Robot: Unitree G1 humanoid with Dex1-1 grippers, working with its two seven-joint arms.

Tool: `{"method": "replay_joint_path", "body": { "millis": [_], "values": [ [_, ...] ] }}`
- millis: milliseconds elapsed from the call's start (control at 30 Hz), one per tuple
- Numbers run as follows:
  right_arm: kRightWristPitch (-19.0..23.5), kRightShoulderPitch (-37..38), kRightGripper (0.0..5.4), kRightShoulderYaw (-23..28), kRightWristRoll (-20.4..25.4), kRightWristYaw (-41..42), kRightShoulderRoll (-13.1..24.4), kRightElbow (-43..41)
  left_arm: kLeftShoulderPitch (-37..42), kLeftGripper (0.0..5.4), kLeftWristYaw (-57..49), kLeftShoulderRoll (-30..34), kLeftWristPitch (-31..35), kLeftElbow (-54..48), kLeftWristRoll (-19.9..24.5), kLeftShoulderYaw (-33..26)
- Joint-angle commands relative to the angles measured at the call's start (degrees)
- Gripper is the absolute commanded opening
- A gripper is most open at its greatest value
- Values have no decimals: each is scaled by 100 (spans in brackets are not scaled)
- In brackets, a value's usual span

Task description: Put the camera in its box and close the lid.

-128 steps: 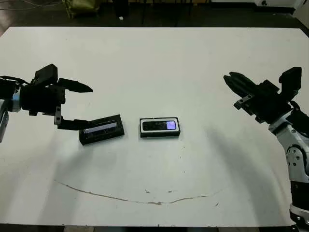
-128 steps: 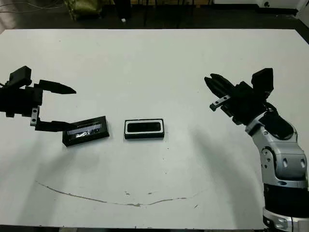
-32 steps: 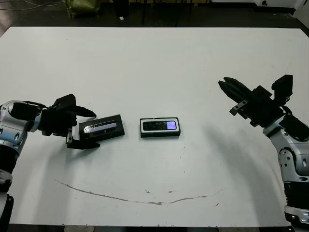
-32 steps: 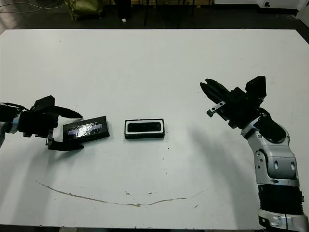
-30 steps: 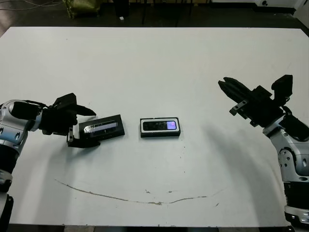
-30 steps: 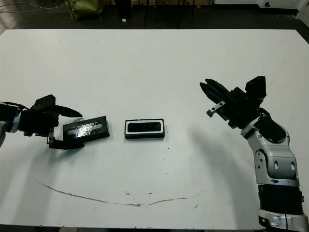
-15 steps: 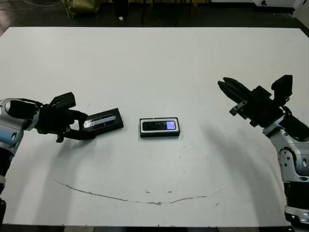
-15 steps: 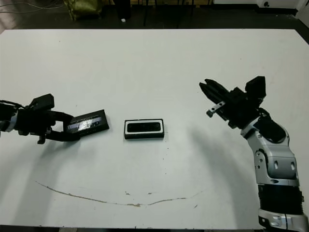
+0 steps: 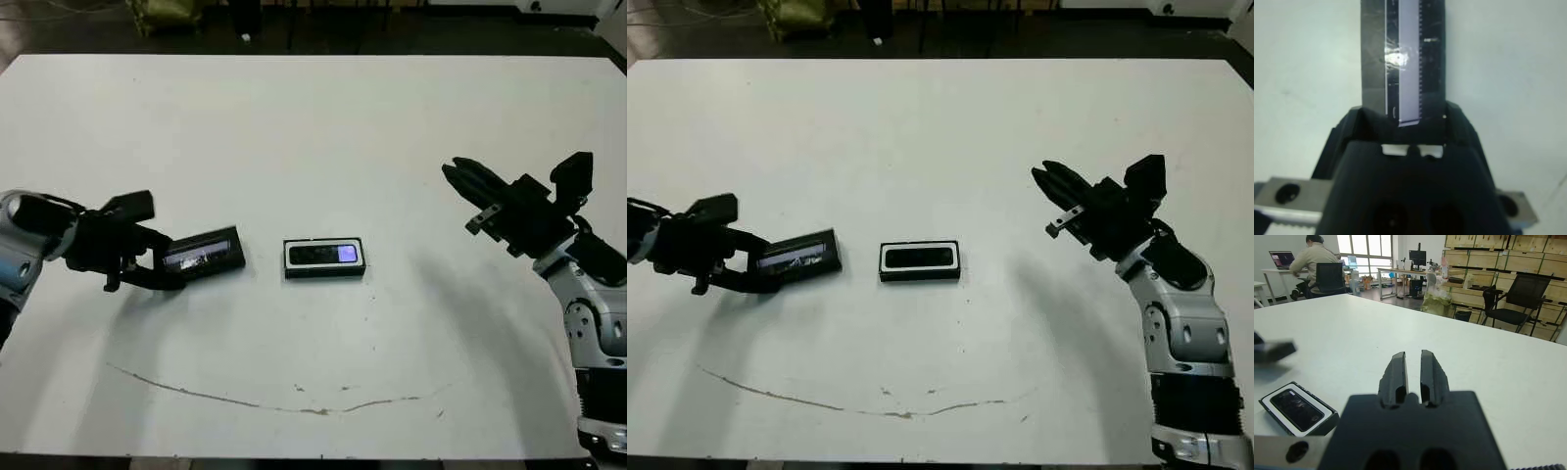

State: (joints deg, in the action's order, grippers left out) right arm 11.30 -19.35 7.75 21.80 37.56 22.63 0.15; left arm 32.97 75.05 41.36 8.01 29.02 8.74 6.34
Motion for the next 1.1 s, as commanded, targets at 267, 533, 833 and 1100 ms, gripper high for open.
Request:
{"method": "replay_joint_path", "body": {
  "millis": [267,533,833,1100],
  "values": [
    [-31,114,0,-4,-22,16,17,70,6,221,-502,-531,657,-1222,847,-466],
    [-128,110,0,-27,-44,11,-27,120,245,221,-396,-825,683,-1106,674,36],
    [-173,101,0,-37,-27,43,-22,167,480,221,-396,-1054,463,-693,121,641],
    [-344,115,0,-43,-57,76,-54,239,543,221,-349,-1385,457,-219,-28,817]
  ]
}}
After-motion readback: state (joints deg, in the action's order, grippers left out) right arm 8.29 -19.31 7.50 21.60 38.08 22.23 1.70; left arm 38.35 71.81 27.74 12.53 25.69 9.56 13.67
